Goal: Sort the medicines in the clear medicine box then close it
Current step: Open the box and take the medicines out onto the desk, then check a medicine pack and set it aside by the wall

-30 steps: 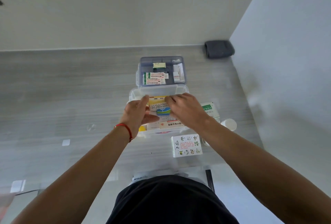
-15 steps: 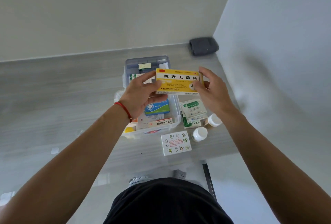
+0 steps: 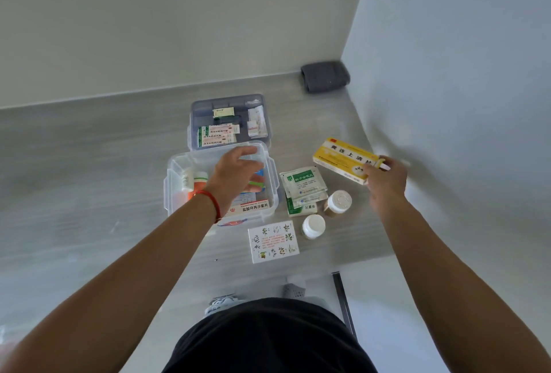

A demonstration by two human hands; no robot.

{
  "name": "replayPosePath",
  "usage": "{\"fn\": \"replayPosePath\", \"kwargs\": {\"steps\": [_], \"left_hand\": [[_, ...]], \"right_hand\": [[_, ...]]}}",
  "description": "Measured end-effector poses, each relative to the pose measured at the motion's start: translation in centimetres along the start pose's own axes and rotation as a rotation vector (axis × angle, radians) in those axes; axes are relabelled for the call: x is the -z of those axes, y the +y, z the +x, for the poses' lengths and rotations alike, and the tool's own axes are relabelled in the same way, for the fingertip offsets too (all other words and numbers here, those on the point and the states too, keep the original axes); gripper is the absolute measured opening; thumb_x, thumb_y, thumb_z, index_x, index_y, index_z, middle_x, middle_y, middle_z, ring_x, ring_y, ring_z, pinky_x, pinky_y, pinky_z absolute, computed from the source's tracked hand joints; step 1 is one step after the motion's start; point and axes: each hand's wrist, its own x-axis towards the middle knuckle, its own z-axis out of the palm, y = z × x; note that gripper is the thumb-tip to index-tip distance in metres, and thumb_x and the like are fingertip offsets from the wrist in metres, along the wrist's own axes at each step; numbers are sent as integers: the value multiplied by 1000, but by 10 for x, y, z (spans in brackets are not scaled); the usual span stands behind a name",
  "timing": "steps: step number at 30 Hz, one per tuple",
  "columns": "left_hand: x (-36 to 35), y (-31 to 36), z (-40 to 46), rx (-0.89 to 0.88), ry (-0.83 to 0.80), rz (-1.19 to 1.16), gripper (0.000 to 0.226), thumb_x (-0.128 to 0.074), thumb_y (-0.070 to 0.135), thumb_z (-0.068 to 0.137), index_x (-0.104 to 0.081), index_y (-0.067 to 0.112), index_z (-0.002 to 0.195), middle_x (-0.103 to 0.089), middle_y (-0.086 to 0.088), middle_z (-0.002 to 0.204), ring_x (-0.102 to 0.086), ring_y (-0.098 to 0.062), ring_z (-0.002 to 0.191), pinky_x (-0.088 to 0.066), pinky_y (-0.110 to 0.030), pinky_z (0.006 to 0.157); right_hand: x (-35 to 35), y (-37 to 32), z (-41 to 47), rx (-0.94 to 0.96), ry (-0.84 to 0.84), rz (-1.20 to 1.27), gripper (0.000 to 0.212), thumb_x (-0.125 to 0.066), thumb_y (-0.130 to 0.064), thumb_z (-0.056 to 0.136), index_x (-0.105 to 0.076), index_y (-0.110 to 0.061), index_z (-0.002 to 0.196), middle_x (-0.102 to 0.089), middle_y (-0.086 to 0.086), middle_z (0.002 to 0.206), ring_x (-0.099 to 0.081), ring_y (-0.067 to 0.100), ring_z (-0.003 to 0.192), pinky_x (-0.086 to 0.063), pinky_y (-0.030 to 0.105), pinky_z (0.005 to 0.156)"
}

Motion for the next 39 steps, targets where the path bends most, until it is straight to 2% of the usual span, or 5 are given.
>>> {"fn": "replayPosePath", "kwargs": {"steps": [13, 16, 18, 23, 39], "left_hand": [[58, -53, -1, -127, 389, 424, 22, -58, 3, 89, -75, 16, 96, -75, -5, 100, -71, -25, 87, -62, -35, 74], [58, -54, 10, -206, 313, 625, 23, -61, 6, 89, -75, 13, 105, -74, -6, 109, -69, -19, 87, -54, -16, 65], [53, -53, 22, -241, 221, 758, 28, -65, 6, 87, -75, 13, 112, -72, -6, 118, -67, -21, 101, -55, -23, 84], [40, -58, 55, -189, 22, 998, 50, -70, 5, 84, -62, 14, 133, -59, -9, 139, -57, -27, 124, -45, -32, 108], [38, -55, 57, -323, -62, 1441, 48, -82, 29, 74, -59, 14, 113, -63, -6, 105, -63, -27, 100, -55, -38, 82]], "right_hand": [[-13, 29, 14, 37, -65, -484, 30, -58, -17, 87, -58, 0, 112, -63, 26, 122, -63, 39, 106, -50, 34, 83], [-14, 12, 0, 109, -97, -619, 52, -58, -21, 89, -52, -8, 139, -50, 25, 139, -55, 44, 124, -52, 51, 100], [-17, 0, -13, 225, -139, -583, 49, -59, -20, 90, -56, -13, 138, -48, 20, 141, -58, 40, 124, -51, 53, 102], [-25, -22, -63, 466, -205, -530, 41, -57, -12, 87, -63, -24, 126, -48, 4, 141, -44, 21, 134, -34, 26, 102], [-23, -17, -134, 589, -411, -556, 36, -59, -8, 96, -62, -17, 130, -56, -6, 124, -58, 19, 124, -53, 42, 100]]}}
